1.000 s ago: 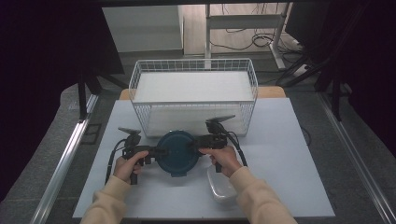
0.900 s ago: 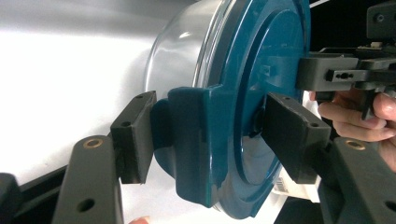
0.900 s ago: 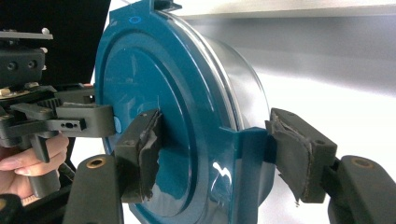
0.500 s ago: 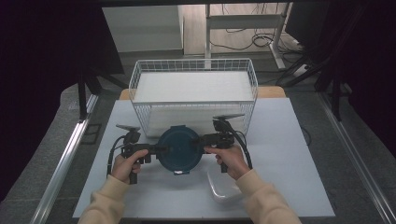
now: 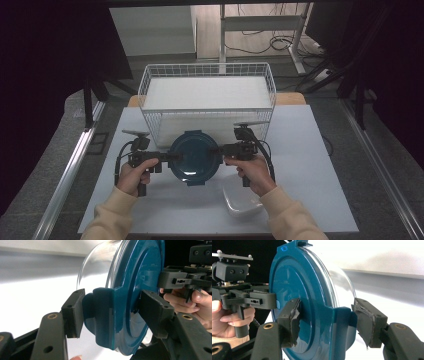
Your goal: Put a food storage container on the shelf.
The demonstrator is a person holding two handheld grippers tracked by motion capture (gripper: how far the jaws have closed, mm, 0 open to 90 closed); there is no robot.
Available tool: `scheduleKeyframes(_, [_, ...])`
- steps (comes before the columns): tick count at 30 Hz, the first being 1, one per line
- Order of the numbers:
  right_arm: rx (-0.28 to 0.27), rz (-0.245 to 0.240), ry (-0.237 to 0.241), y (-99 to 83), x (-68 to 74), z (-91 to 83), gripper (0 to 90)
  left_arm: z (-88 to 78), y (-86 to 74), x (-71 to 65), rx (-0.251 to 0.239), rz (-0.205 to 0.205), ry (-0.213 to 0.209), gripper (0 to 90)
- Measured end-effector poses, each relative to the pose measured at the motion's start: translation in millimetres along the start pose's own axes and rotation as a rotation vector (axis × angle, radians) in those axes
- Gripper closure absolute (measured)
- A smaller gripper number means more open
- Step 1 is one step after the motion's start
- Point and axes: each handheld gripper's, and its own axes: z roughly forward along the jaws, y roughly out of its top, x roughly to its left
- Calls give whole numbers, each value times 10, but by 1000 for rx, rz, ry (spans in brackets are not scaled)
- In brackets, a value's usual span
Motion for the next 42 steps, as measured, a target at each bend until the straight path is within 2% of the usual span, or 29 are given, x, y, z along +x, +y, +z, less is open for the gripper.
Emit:
scheduleKeyframes(11, [-33,-43,4,21,89,-185,408,-45,72,-169,-16,41,-8,399])
scheduleKeyframes(21, [-47,-63,3,78,110,-257,410,-52,205,-233,-27,51,-12,399])
scheduleKeyframes(31, [-54,-74,-9,118,133,-338,409,-27,264,-293,-29,48,-23,397])
scheduleKeyframes(42, [-72,-82,-9,222,178,-465,409,-63,398,-456,-40,77,-17,397])
